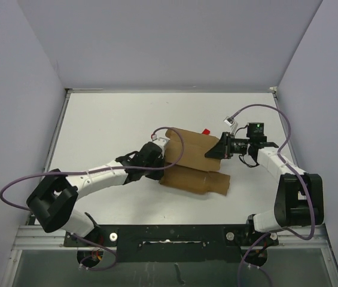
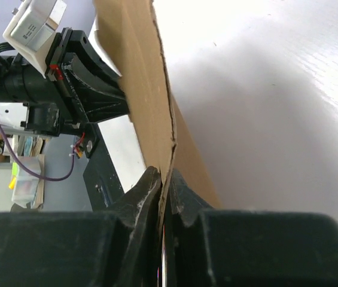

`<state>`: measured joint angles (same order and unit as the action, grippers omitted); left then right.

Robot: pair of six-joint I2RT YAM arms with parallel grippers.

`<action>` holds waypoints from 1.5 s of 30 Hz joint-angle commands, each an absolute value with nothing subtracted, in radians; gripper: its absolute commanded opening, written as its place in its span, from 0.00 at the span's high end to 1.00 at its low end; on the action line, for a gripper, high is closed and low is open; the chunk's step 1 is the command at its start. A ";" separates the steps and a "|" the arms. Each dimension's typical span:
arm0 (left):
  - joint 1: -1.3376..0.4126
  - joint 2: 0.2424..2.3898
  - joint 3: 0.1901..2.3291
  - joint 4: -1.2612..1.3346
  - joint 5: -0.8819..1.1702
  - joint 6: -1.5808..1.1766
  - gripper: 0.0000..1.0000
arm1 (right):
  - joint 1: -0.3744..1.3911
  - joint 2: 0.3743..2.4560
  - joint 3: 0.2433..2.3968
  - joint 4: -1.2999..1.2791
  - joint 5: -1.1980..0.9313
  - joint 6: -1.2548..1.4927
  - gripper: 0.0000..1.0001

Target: Fold the paper box

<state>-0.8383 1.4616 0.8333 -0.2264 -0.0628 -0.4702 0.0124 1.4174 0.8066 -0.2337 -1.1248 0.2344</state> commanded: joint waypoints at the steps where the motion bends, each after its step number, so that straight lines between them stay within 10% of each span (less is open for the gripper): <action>1: -0.831 1.501 0.892 -0.257 -0.046 -0.494 0.87 | 0.012 1.448 0.807 -0.148 -1.047 0.250 1.00; 23: -0.822 1.654 0.950 -0.287 -0.038 -0.467 0.77 | 0.047 1.477 0.817 -0.174 -1.040 0.220 1.00; 27: -0.822 1.672 0.958 -0.336 -0.065 -0.453 1.00 | 0.047 1.475 0.820 -0.181 -1.034 0.210 1.00; 35: -0.844 1.671 0.998 -0.416 -0.118 -0.436 1.00 | 0.054 1.471 0.822 -0.188 -1.032 0.195 1.00; 45: -0.854 1.628 1.059 -0.408 -0.115 -0.445 0.72 | 0.066 1.457 0.824 -0.200 -1.040 0.163 1.00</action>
<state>-0.8494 1.6531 1.0054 -0.4110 -0.1009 -0.4549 0.0540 1.4803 0.8028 -0.2043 -1.0306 0.1982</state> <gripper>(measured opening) 0.264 0.038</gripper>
